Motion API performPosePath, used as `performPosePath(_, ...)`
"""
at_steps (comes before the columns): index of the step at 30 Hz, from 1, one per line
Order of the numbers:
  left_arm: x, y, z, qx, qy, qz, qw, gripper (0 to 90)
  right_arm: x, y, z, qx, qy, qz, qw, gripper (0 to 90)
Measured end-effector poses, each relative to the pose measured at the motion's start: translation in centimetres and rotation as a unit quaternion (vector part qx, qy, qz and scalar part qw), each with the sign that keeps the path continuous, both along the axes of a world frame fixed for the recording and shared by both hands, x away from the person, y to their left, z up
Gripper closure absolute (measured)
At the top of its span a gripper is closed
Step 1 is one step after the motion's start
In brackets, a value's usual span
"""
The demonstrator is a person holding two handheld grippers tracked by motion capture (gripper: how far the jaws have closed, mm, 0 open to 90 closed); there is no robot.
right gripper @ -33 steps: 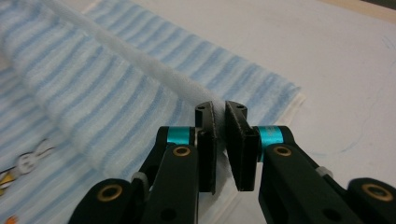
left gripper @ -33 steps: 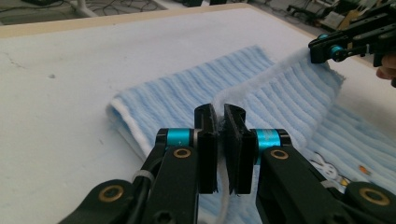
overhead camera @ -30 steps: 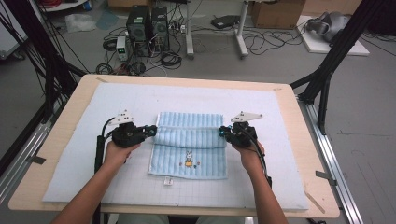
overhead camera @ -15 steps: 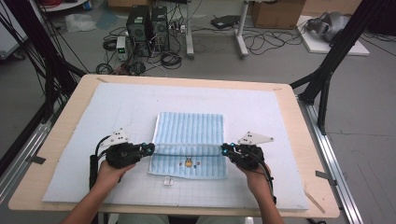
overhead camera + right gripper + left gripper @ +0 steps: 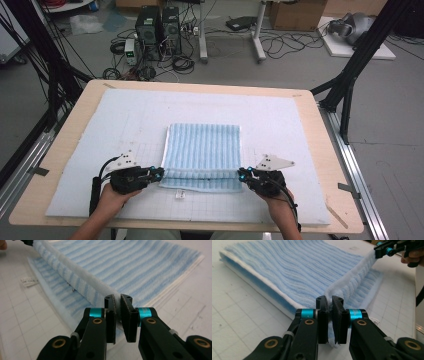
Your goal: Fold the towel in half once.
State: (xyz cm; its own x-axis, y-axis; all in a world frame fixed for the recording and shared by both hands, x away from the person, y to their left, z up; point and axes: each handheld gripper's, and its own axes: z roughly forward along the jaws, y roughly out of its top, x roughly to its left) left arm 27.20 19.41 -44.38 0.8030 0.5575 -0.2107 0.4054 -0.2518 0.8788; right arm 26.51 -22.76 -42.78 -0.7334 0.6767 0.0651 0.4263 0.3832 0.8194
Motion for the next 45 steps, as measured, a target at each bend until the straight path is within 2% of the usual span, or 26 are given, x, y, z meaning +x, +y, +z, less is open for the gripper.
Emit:
performPosePath(3,0.0,0.1,-0.1,0.003,0.011,0.001,0.9999,80.4,-0.2,0.0,-0.3,-0.005,0.004,0.004,1.0000,81.7)
performPosePath(6,0.3,0.5,0.3,-0.021,0.019,0.019,0.9994,61.2,-0.3,-0.2,-0.2,0.002,0.008,0.003,1.0000,69.6)
performPosePath(7,0.4,0.7,0.6,-0.029,0.016,0.027,0.9991,58.6,-0.3,-0.4,0.0,0.012,0.007,0.002,0.9999,66.2)
performPosePath(10,0.8,1.1,1.2,-0.044,0.005,0.052,0.9976,56.8,-0.4,-0.9,0.7,0.042,-0.004,0.004,0.9991,62.8)
performPosePath(12,1.2,1.2,1.4,-0.044,0.005,0.065,0.9969,56.8,-0.3,-0.9,1.1,0.046,-0.006,0.004,0.9989,62.7)
performPosePath(15,1.9,0.8,1.4,-0.031,0.005,0.079,0.9964,56.6,0.2,-0.3,0.8,0.032,-0.003,0.005,0.9995,63.0)
performPosePath(22,2.5,-0.9,0.5,-0.006,0.020,0.060,0.9980,59.9,0.6,1.3,-0.8,-0.017,0.020,0.037,0.9990,69.7)
performPosePath(26,3.0,-1.6,-0.2,0.025,0.036,0.056,0.9975,61.8,0.6,1.6,-1.7,-0.051,0.036,0.043,0.9971,70.0)
performPosePath(29,3.1,-2.1,-0.8,0.059,0.054,0.048,0.9957,65.2,0.3,1.4,-1.7,-0.059,0.033,0.053,0.9963,68.2)
performPosePath(30,3.0,-2.2,-0.8,0.058,0.050,0.049,0.9959,66.4,0.2,1.4,-1.6,-0.060,0.036,0.053,0.9961,67.6)
performPosePath(33,3.1,-2.1,-0.5,0.062,0.050,0.046,0.9957,67.4,0.3,1.1,-1.5,-0.048,0.045,0.054,0.9964,65.9)
performPosePath(36,3.6,-1.8,-0.3,0.048,0.044,0.056,0.9963,66.1,0.8,0.8,-1.0,-0.011,0.039,0.045,0.9982,64.5)
performPosePath(39,5.1,-1.6,0.1,0.030,0.037,0.080,0.9956,62.9,2.1,0.5,-0.6,0.006,0.020,0.020,0.9996,64.4)
performPosePath(41,6.4,-1.8,0.3,0.029,0.029,0.095,0.9946,62.7,3.4,0.5,-0.5,0.006,0.016,0.005,0.9998,65.2)
performPosePath(43,7.8,-2.1,0.5,0.038,0.018,0.105,0.9936,63.0,4.7,0.6,-0.3,0.007,0.012,-0.012,0.9998,66.3)
performPosePath(44,8.5,-2.3,0.5,0.039,0.020,0.109,0.9931,63.7,5.6,0.7,-0.2,0.008,0.005,-0.017,0.9998,66.7)
performPosePath(45,9.1,-2.5,0.5,0.037,0.023,0.119,0.9919,63.9,6.3,0.8,-0.2,0.012,0.009,-0.027,0.9995,66.9)
